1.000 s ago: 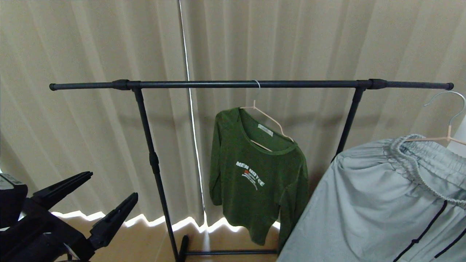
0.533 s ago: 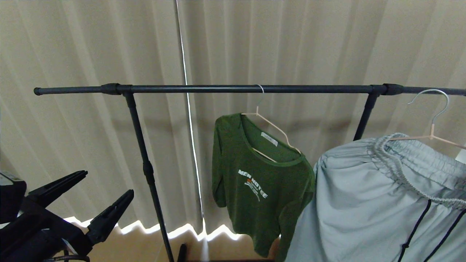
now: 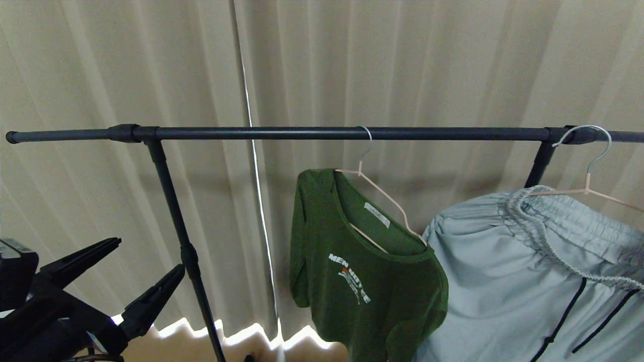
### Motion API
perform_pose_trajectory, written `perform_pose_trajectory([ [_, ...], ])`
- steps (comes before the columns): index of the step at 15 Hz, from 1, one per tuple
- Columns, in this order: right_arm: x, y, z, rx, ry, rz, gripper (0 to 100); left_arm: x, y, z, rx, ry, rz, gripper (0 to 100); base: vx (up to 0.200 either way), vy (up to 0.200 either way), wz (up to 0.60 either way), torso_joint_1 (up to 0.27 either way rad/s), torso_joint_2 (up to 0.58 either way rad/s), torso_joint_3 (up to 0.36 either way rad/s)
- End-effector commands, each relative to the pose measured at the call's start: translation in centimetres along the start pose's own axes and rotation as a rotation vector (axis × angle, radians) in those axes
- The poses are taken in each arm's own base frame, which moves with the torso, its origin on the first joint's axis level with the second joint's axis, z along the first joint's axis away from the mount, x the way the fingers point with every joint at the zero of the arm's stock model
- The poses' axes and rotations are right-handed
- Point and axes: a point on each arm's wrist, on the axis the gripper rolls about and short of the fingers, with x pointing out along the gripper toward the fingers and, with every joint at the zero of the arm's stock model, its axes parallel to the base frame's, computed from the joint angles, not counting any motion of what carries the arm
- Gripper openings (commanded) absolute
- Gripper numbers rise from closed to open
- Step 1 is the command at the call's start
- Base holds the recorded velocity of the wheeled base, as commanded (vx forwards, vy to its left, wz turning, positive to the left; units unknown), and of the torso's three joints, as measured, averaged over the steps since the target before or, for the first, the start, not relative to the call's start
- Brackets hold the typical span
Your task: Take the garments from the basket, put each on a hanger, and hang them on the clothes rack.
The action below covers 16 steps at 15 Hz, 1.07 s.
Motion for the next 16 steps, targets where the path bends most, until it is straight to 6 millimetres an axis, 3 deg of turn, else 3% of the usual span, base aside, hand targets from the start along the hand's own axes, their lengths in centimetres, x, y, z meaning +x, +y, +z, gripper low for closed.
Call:
perform_pose_trajectory([
  [1, 0.8, 0.6, 0.6, -0.020, 0.001, 0.039, 0, -0.1, 0.0, 0.0, 0.000, -0.002, 0.001, 100, 0.000, 0.000, 0.00, 0.000, 0.00, 0.000],
  [4, 3.4, 1.5, 2.5, -0.026, -0.034, 0.058, 0, 0.0, 0.0, -0.1, 0.000, 0.004, 0.000, 100, 0.000, 0.000, 0.00, 0.000, 0.00, 0.000],
  [6, 6.6, 2.2, 4.2, -0.030, -0.034, 0.043, 0, 0.0, 0.0, 0.0, 0.000, 0.001, 0.000, 100, 0.000, 0.000, 0.00, 0.000, 0.00, 0.000],
  [9, 9.0, 3.8, 5.2, -0.042, -0.038, 0.008, 0, -0.2, 0.0, 0.0, -0.002, -0.006, 0.004, 100, 0.000, 0.000, 0.00, 0.000, 0.00, 0.000],
  [12, 10.8, 5.3, 5.3, -0.059, -0.021, -0.017, 0, -0.3, 0.1, 0.1, -0.002, -0.012, 0.005, 100, 0.000, 0.000, 0.00, 0.000, 0.00, 0.000],
  [16, 10.8, 6.8, 4.7, -0.088, -0.007, 0.019, 0, -0.4, 0.2, 0.2, -0.002, -0.018, 0.017, 100, 0.000, 0.000, 0.00, 0.000, 0.00, 0.000],
])
